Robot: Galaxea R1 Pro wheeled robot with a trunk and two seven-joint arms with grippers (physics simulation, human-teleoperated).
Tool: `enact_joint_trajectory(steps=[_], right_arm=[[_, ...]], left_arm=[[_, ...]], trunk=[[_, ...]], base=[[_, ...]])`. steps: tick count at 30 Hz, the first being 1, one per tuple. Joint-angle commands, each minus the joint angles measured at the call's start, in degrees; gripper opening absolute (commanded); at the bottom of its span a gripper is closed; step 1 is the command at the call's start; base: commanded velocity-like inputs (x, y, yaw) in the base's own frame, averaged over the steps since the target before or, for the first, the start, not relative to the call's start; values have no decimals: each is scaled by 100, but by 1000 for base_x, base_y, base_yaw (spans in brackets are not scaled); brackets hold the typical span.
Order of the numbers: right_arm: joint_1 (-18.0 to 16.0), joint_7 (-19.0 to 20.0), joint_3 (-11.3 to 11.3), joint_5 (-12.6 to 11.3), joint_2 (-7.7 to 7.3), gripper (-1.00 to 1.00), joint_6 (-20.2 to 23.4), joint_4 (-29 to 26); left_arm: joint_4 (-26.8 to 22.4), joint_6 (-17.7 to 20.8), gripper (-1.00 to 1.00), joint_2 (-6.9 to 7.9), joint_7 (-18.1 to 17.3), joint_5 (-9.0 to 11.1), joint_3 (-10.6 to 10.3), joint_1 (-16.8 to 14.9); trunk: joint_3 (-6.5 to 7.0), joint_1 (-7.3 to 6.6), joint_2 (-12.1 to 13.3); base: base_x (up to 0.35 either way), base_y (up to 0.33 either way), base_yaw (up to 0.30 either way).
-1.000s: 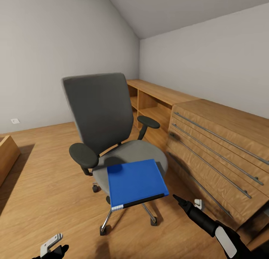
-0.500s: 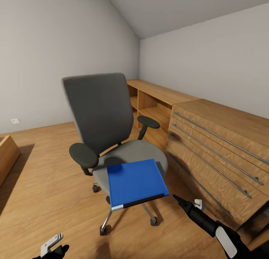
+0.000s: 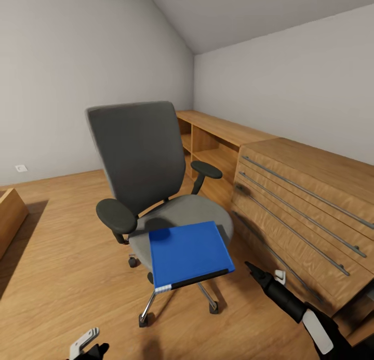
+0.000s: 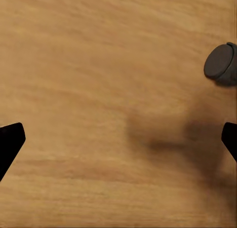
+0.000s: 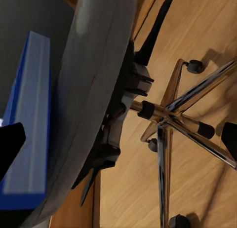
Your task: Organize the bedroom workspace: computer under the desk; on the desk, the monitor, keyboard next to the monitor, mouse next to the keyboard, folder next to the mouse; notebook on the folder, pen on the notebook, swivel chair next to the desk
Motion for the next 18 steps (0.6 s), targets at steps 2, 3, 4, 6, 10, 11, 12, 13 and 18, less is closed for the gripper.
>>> enact_joint_trajectory(steps=[2, 3, 4, 6, 10, 11, 12, 13, 18], right_arm=[[-1, 30, -70, -43, -30, 100, 49, -64], [-1, 49, -102, -43, -37, 100, 47, -96], [0, 81, -117, -43, -48, 100, 47, -128], [0, 146, -119, -43, -57, 100, 46, -193], [0, 274, -116, -38, -64, 100, 44, -321], [0, 288, -116, -37, -65, 100, 44, -354], [1, 302, -116, -36, -65, 100, 44, -386], [1, 311, -115, -36, -64, 100, 43, -418], [1, 297, -115, -35, -37, 100, -3, -532]], left_arm=[[-10, 47, 100, -19, -21, -62, 52, -1], [-10, 51, 100, -25, -23, -62, 52, -1], [-10, 56, 100, -33, -26, -65, 53, -1], [-10, 60, 100, -42, -28, -70, 53, -1], [-10, 64, 100, -53, -30, -77, 53, -1], [-10, 64, 100, -54, -31, -78, 53, -1], [-10, 64, 100, -55, -31, -78, 53, -1], [-10, 65, 100, -55, -31, -79, 53, -1], [-10, 65, 100, -56, -31, -79, 53, -1]], trunk=[[-5, -1, -2], [-5, -1, -2], [-5, -1, -2], [-5, -1, -2], [-5, -1, -2], [-5, -1, -2], [-5, -1, -2], [-5, -1, -2], [-5, -1, -2]], base=[[0, 0, 0], [0, 0, 0], [0, 0, 0], [0, 0, 0], [0, 0, 0], [0, 0, 0], [0, 0, 0], [0, 0, 0], [0, 0, 0]])
